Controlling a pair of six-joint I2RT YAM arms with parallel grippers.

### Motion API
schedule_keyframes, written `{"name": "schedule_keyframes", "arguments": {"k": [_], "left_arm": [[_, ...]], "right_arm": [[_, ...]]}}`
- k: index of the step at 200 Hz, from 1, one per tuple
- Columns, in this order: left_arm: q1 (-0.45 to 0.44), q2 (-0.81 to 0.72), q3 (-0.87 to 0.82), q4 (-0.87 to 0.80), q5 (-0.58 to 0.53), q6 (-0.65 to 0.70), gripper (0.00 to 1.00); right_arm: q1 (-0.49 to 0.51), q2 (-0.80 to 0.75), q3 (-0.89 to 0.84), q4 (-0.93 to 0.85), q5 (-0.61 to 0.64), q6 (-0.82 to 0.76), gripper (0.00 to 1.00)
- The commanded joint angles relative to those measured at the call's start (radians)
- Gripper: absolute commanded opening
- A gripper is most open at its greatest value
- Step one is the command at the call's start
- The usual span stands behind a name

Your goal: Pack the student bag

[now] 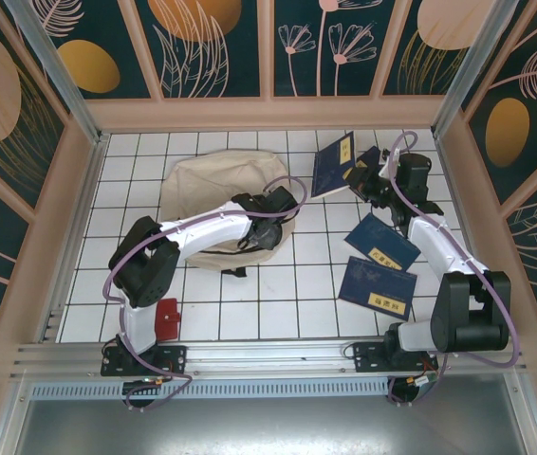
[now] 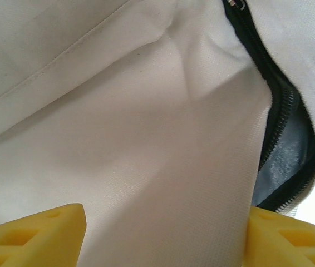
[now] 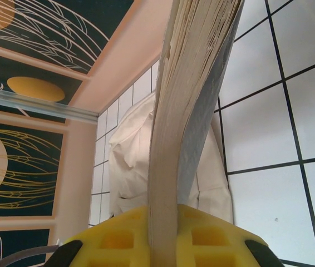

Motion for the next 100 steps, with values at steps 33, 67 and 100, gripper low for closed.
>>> {"name": "schedule_keyframes", "arguments": {"k": [33,67,100], "left_arm": [[0.004,-0.060,-0.078,-0.173,-0.129,0.041,0.74],[0.003,-0.096,-0.093,-0.223,-0.166,0.055,0.75],[0.003,-0.107,-0.097,-0.279,-0.256,0.035,0.70]], "right_arm": [[-0.005,-0.013,-0.006,0.048,-0.018,0.012,0.00],[-0.005,0.000,-0.014,0.073,-0.032,0.032,0.00],[-0.003,0.000,-0.015,0.079,-0.037,0.037,0.00]]}}
